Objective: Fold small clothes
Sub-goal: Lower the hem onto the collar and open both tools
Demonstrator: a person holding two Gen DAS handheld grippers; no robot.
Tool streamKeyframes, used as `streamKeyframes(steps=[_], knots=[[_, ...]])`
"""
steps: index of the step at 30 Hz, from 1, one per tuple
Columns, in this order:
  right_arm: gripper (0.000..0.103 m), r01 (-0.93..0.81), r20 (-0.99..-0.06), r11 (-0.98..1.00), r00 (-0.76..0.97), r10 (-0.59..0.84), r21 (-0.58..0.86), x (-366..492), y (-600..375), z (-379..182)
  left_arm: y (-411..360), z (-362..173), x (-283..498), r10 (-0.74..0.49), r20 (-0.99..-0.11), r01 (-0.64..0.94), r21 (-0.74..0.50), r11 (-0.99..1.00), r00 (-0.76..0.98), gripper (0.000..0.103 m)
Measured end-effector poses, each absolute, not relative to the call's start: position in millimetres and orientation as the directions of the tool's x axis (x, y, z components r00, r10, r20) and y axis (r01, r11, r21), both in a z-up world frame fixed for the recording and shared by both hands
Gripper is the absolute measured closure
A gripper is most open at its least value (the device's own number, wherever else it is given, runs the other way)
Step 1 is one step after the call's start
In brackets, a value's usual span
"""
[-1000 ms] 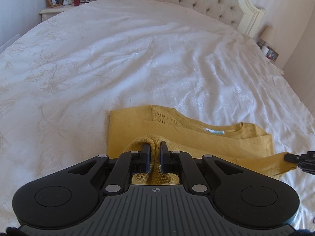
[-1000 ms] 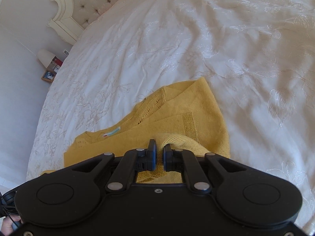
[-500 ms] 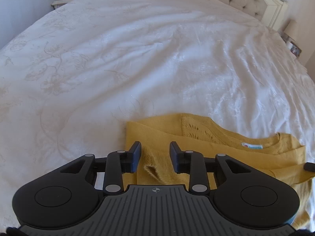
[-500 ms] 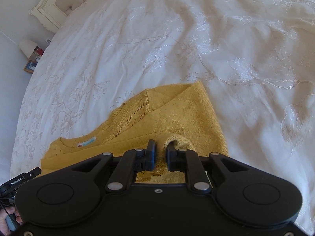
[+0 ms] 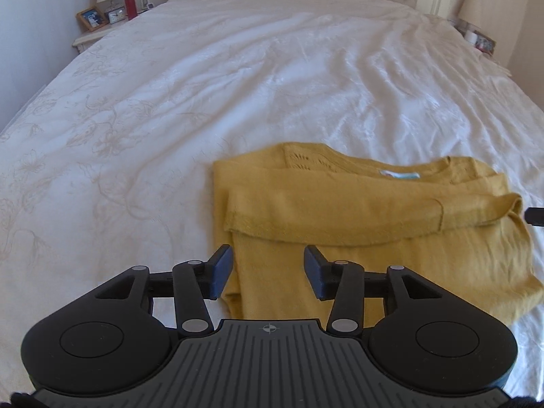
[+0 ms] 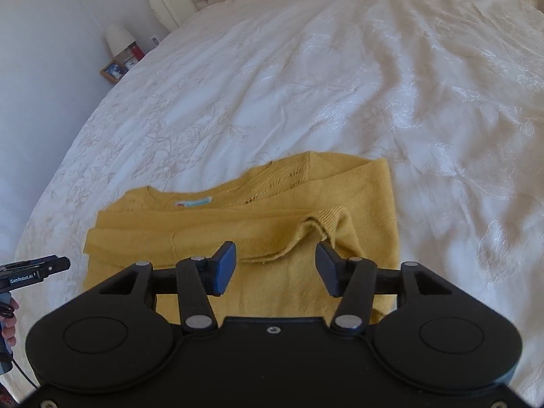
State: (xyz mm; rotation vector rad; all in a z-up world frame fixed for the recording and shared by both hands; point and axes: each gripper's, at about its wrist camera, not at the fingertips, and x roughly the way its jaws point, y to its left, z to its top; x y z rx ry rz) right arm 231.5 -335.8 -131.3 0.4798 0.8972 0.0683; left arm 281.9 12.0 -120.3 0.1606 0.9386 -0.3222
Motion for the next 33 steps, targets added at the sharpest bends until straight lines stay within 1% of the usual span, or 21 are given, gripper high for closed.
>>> streamKeyframes(steps=[5,9,12,15,18,22,24,26,29,33], knots=[[0.044,0.037,-0.777,0.921,0.55,0.306,0.389,229.5,-305.8,-146.4,-13.8,-143.4,275.2,-0.24,-0.846,0.395,-0.038,0.918,0.476,0.058],[0.044,-0.001,-0.796,0.937,0.527,0.297,0.349,244.0,-304.7,-158.3,-27.2,-154.9,292.5,-0.242,-0.853,0.425,-0.026,0.905,0.463,0.058],[0.044,-0.001,-0.805,0.946,0.525,0.277,0.325,261.8,-318.2,-164.8,-32.4,-159.7,320.6,-0.216,-0.854,0.43,0.01,0.903,0.473,0.058],[0.044,0.04,-0.817,0.956,0.529,0.228,0.292,287.9,-339.3,-172.3,-30.9,-160.1,354.5,-0.188,-0.846,0.393,0.027,0.919,0.498,0.058],[0.044,0.122,-0.82,0.949,0.544,0.181,0.29,308.9,-367.0,-175.4,-22.9,-155.5,385.5,-0.165,-0.837,0.317,0.01,0.948,0.522,0.058],[0.044,0.194,-0.813,0.946,0.572,0.107,0.26,315.1,-386.4,-170.5,-9.3,-144.0,405.8,-0.127,-0.814,0.219,0.0,0.976,0.566,0.058],[0.044,0.223,-0.805,0.938,0.587,0.09,0.267,310.7,-393.2,-165.1,-3.4,-135.4,403.0,-0.111,-0.806,0.192,0.004,0.981,0.581,0.058],[0.043,0.216,-0.786,0.936,0.611,0.092,0.278,300.2,-392.9,-157.2,0.2,-127.5,392.5,-0.124,-0.794,0.202,-0.001,0.979,0.595,0.058],[0.04,0.181,-0.771,0.944,0.628,0.106,0.277,282.2,-381.6,-146.8,-4.2,-121.8,365.2,-0.15,-0.79,0.254,0.008,0.967,0.595,0.057],[0.04,0.111,-0.776,0.957,0.613,0.148,0.27,261.1,-352.1,-142.3,-14.9,-131.6,319.9,-0.174,-0.805,0.319,0.021,0.948,0.568,0.057]])
